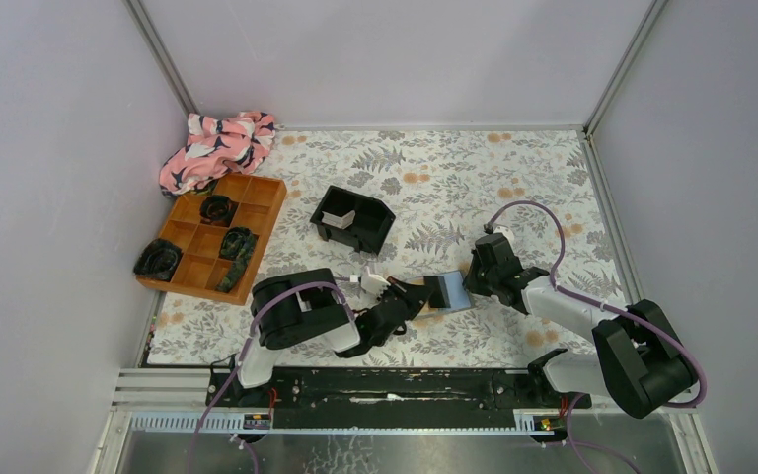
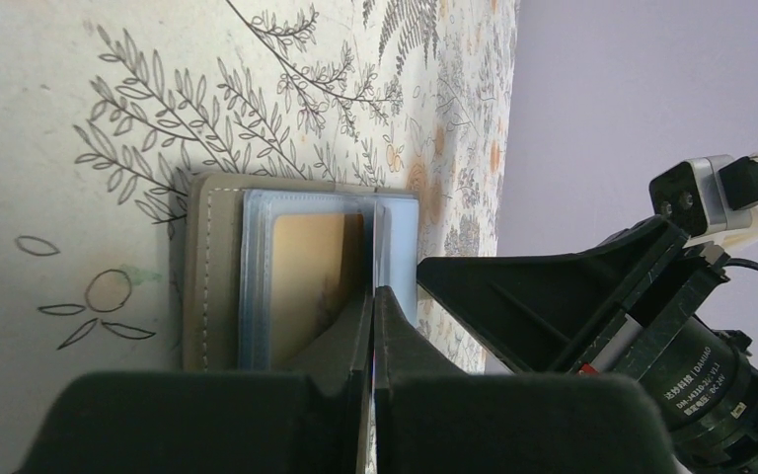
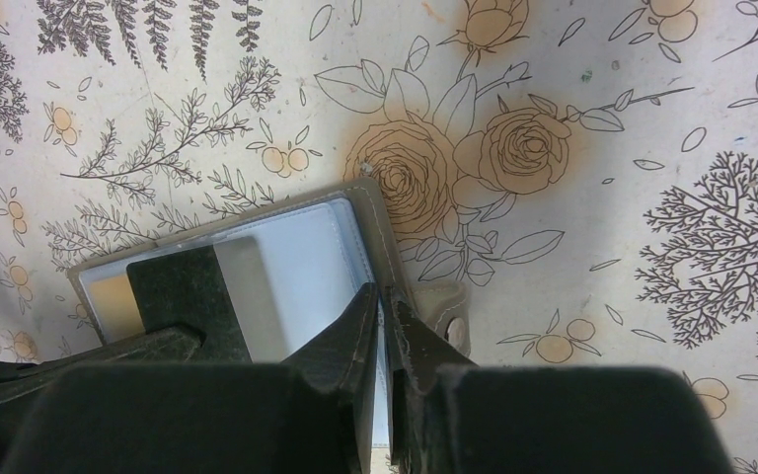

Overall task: Put the credit cards into the card holder
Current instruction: Insert the credit card into the card holder.

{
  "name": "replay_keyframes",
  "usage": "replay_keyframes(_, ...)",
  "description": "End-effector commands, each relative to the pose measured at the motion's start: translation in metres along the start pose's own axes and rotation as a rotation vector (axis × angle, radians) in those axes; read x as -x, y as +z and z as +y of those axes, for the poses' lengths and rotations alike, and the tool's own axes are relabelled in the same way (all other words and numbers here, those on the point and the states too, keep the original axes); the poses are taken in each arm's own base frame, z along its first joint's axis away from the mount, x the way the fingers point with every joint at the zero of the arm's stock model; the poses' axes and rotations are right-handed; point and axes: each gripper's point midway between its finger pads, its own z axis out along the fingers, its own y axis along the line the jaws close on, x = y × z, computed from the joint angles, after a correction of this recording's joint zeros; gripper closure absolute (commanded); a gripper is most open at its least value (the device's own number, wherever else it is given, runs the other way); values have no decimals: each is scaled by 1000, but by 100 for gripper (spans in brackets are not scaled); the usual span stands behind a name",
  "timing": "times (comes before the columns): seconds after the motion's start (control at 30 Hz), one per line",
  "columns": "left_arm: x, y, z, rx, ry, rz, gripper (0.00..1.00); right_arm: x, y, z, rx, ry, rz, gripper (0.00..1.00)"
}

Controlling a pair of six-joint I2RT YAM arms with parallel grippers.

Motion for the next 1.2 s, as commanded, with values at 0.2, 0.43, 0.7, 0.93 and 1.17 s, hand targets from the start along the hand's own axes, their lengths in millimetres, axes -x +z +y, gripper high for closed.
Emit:
replay_keyframes(0.2, -8, 9, 6, 48, 69, -17, 100, -19, 2, -10, -27, -8, 73, 89)
replay_keyframes(0.43, -32, 9, 11, 89, 198, 74, 99, -20, 2, -7, -12, -12, 81, 89)
replay_keyframes(0.7, -27, -8, 30, 181, 319, 117, 71, -21, 2, -6, -4, -16, 82, 89)
replay_keyframes(0.93, -9, -19, 22, 191, 424, 85, 51, -22, 3, -6, -1, -16, 89, 88)
replay_keyframes(1.17, -10, -14, 3, 168, 500, 88, 44, -21, 3, -4, 9, -15, 92, 88)
